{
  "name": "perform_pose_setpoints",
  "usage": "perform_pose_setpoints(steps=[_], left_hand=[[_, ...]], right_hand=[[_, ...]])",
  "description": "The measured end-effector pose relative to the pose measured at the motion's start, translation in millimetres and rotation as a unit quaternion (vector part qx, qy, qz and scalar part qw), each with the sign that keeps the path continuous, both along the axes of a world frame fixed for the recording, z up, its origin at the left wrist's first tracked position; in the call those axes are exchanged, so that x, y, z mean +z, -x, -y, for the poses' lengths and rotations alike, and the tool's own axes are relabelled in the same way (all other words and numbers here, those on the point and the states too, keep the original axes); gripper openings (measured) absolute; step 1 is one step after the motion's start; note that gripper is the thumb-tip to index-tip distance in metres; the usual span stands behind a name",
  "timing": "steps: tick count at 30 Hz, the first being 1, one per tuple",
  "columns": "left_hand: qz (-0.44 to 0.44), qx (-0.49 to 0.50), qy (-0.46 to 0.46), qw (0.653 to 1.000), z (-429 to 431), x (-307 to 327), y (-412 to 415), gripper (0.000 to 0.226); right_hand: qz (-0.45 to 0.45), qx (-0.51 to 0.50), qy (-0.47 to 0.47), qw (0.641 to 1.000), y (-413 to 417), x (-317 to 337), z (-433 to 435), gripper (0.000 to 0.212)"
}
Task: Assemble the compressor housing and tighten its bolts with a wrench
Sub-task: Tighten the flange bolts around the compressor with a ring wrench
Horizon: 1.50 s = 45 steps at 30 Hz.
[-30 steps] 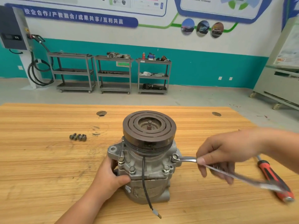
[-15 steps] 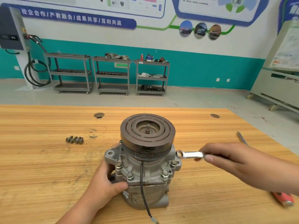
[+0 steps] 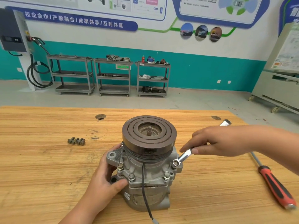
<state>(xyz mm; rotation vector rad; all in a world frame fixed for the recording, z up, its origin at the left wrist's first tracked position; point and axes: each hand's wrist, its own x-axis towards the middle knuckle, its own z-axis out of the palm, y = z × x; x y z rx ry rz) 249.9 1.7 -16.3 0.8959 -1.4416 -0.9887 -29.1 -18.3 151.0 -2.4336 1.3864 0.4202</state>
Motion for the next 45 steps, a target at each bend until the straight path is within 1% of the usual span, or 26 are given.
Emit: perform_pose_setpoints(steps=[4,7,9,13,15,17,19,20,21,23,25,26,27,28,30,32,33,35,37,38,39,40,41,42,43,45], left_hand=[[-0.03,-0.002,-0.01,1.0,0.1,-1.8,-1.9,0.098],[-0.05,-0.007,-0.009,0.999,2.9,-8.0,-4.0,0.08],[-0.055,-0.016,-0.013,0.998,3.5,-10.8,-4.9,0.08],[-0.053,-0.03,-0.016,0.998,3.9,-13.9,-7.1,0.081],[-0.052,-0.035,-0.015,0.998,4.0,-14.1,-7.5,0.083],[-0.053,-0.035,-0.018,0.998,3.8,-13.4,-7.4,0.083],[-0.054,-0.032,-0.019,0.998,3.8,-12.9,-7.0,0.082],[-0.054,-0.032,-0.021,0.998,3.8,-13.2,-6.9,0.083],[-0.055,-0.033,-0.024,0.998,3.4,-12.4,-6.4,0.085],[-0.054,-0.036,-0.026,0.998,3.5,-11.9,-5.9,0.093],[-0.059,-0.029,-0.024,0.998,4.7,-13.3,-5.7,0.085],[-0.063,-0.029,-0.022,0.997,5.1,-13.7,-5.8,0.082],[-0.067,-0.032,-0.02,0.997,5.1,-13.1,-5.4,0.085],[-0.069,-0.038,-0.021,0.997,4.7,-12.3,-5.0,0.092],[-0.076,-0.042,-0.028,0.996,3.3,-9.9,-3.7,0.106],[-0.084,-0.038,-0.034,0.995,2.6,-7.8,-3.3,0.107],[-0.084,-0.038,-0.034,0.995,2.2,-8.0,-3.5,0.106],[-0.082,-0.039,-0.026,0.996,2.4,-9.9,-4.4,0.103],[-0.077,-0.038,-0.017,0.996,3.5,-10.9,-4.4,0.092],[-0.073,-0.036,-0.012,0.997,4.2,-11.5,-4.6,0.086],[-0.07,-0.035,-0.007,0.997,4.5,-11.6,-4.7,0.083],[-0.069,-0.036,-0.003,0.997,5.0,-12.0,-5.1,0.083],[-0.067,-0.039,-0.002,0.997,5.3,-11.9,-5.2,0.085],[-0.066,-0.041,-0.002,0.997,5.3,-11.6,-5.1,0.086],[-0.067,-0.042,-0.004,0.997,5.3,-10.9,-4.9,0.086],[-0.06,-0.042,-0.008,0.997,5.2,-10.4,-5.4,0.089]], right_hand=[[-0.02,-0.036,-0.084,0.996,-0.2,6.0,4.2,0.021],[-0.017,-0.044,-0.125,0.991,1.9,4.5,-0.5,0.025],[-0.002,-0.052,-0.114,0.992,3.1,2.9,-3.7,0.021],[0.0,-0.044,-0.044,0.998,-2.9,3.6,-1.6,0.035],[-0.016,-0.052,-0.053,0.997,-6.4,5.8,-0.1,0.034],[-0.017,-0.077,-0.089,0.993,-4.7,7.5,-1.7,0.028],[0.056,-0.128,-0.194,0.971,0.0,2.8,-8.6,0.026],[0.123,-0.162,-0.278,0.939,0.8,-2.9,-14.8,0.028],[0.2,-0.19,-0.362,0.89,0.0,-9.6,-22.4,0.029],[0.361,-0.232,-0.465,0.774,-6.7,-26.1,-41.8,0.027],[0.503,-0.276,-0.487,0.658,-20.8,-42.5,-59.9,0.026],[0.568,-0.306,-0.48,0.594,-29.7,-48.5,-66.3,0.027],[0.619,-0.329,-0.457,0.547,-38.7,-52.8,-71.4,0.027],[0.655,-0.345,-0.421,0.524,-46.0,-55.9,-75.6,0.026],[0.689,-0.363,-0.363,0.512,-51.8,-58.1,-83.7,0.02],[0.689,-0.334,-0.369,0.527,-46.2,-58.4,-89.2,0.012],[0.671,-0.31,-0.391,0.548,-40.7,-58.2,-90.9,0.022],[0.616,-0.258,-0.405,0.624,-25.0,-58.5,-92.5,0.053],[0.58,-0.257,-0.372,0.677,-10.0,-54.5,-91.3,0.057],[0.56,-0.26,-0.321,0.718,-3.8,-50.7,-89.5,0.045],[0.519,-0.247,-0.235,0.784,1.5,-47.0,-86.8,0.034],[0.445,-0.215,-0.13,0.86,6.9,-42.8,-83.2,0.033],[0.365,-0.169,-0.025,0.915,12.5,-40.2,-77.9,0.038],[0.275,-0.115,0.065,0.952,16.6,-37.5,-71.6,0.042],[0.187,-0.057,0.131,0.972,20.5,-35.9,-64.1,0.048],[0.091,0.022,0.205,0.974,23.1,-31.0,-49.6,0.058]])
